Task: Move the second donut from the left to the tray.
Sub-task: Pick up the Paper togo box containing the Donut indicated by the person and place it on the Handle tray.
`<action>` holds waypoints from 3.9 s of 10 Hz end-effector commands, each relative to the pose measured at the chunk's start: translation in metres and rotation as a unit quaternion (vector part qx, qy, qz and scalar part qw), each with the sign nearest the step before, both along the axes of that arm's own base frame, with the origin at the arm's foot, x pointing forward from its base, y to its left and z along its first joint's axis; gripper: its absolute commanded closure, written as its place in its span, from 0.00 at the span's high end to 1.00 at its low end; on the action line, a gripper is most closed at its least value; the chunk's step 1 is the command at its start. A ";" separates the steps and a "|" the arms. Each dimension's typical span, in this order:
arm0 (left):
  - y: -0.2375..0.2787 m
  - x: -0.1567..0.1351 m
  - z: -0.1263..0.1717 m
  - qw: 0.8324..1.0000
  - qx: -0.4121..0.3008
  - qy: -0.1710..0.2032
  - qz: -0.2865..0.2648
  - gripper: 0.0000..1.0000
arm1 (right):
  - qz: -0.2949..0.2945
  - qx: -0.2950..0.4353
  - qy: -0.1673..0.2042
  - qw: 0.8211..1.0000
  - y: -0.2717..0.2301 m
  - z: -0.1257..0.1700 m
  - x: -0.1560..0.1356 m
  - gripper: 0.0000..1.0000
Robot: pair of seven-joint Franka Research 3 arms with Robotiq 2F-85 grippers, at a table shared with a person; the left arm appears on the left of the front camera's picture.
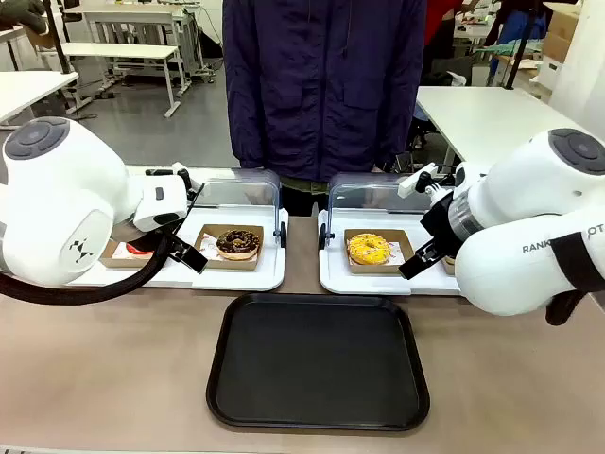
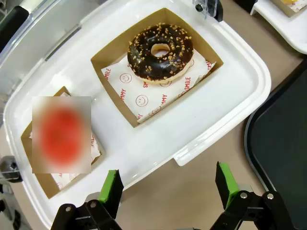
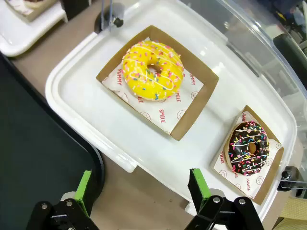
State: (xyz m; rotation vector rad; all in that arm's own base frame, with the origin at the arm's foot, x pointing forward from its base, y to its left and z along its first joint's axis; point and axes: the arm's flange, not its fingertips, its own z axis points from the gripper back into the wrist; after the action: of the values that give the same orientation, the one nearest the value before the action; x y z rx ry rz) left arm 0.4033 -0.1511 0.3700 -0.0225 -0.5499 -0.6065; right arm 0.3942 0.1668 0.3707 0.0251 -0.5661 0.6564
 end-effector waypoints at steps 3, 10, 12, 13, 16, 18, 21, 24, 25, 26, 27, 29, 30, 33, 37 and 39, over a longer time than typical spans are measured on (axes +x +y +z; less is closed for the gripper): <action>0.000 0.000 0.000 1.000 0.000 0.000 0.000 1.00 | 0.000 0.000 0.000 1.000 0.000 0.000 0.000 1.00; 0.000 0.000 0.000 1.000 0.000 0.000 0.000 1.00 | 0.000 0.000 0.000 1.000 0.000 0.000 0.000 1.00; 0.006 0.011 0.028 1.000 -0.020 -0.006 -0.019 1.00 | 0.009 0.002 0.001 1.000 -0.006 0.037 0.014 1.00; 0.019 0.021 0.060 0.999 -0.042 -0.009 -0.021 1.00 | 0.010 0.030 -0.005 0.999 -0.018 0.081 0.023 1.00; 0.086 0.028 0.133 0.991 -0.083 0.023 -0.098 1.00 | 0.036 0.094 0.008 0.995 -0.099 0.168 0.014 1.00; 0.152 0.031 0.165 0.977 -0.124 0.020 -0.174 1.00 | 0.120 0.166 -0.010 0.979 -0.190 0.199 -0.004 1.00; 0.258 0.023 0.171 0.943 -0.204 -0.031 -0.262 1.00 | 0.165 0.227 -0.061 0.958 -0.280 0.201 -0.025 1.00; 0.319 0.028 0.145 0.920 -0.249 -0.089 -0.289 1.00 | 0.206 0.264 -0.075 0.939 -0.317 0.187 -0.035 1.00; 0.325 0.027 0.140 0.918 -0.249 -0.102 -0.291 1.00 | 0.211 0.279 -0.081 0.933 -0.327 0.180 -0.036 1.00; 0.328 0.022 0.139 0.915 -0.247 -0.113 -0.298 1.00 | 0.213 0.281 -0.082 0.932 -0.326 0.174 -0.031 1.00; 0.327 0.021 0.136 0.914 -0.245 -0.117 -0.301 1.00 | 0.229 0.288 -0.100 0.924 -0.328 0.173 -0.033 1.00; 0.329 0.019 0.138 0.913 -0.239 -0.124 -0.306 1.00 | 0.235 0.295 -0.114 0.919 -0.326 0.173 -0.038 1.00; 0.329 0.017 0.139 0.913 -0.238 -0.129 -0.304 1.00 | 0.237 0.295 -0.115 0.919 -0.325 0.173 -0.040 1.00; 0.324 0.017 0.140 0.915 -0.235 -0.144 -0.295 1.00 | 0.225 0.293 -0.118 0.922 -0.332 0.170 -0.030 1.00; 0.328 0.019 0.141 0.920 -0.233 -0.120 -0.292 1.00 | 0.218 0.295 -0.104 0.924 -0.329 0.168 -0.036 1.00; 0.328 0.019 0.141 0.920 -0.233 -0.120 -0.292 1.00 | 0.218 0.295 -0.104 0.924 -0.329 0.168 -0.036 1.00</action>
State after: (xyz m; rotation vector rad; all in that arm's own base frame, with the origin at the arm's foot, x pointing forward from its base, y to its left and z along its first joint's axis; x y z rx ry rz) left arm 0.4234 0.1767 0.5093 -0.5814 -0.9266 -1.0474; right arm 0.3571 -0.1631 0.5383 0.6631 -0.9339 0.8964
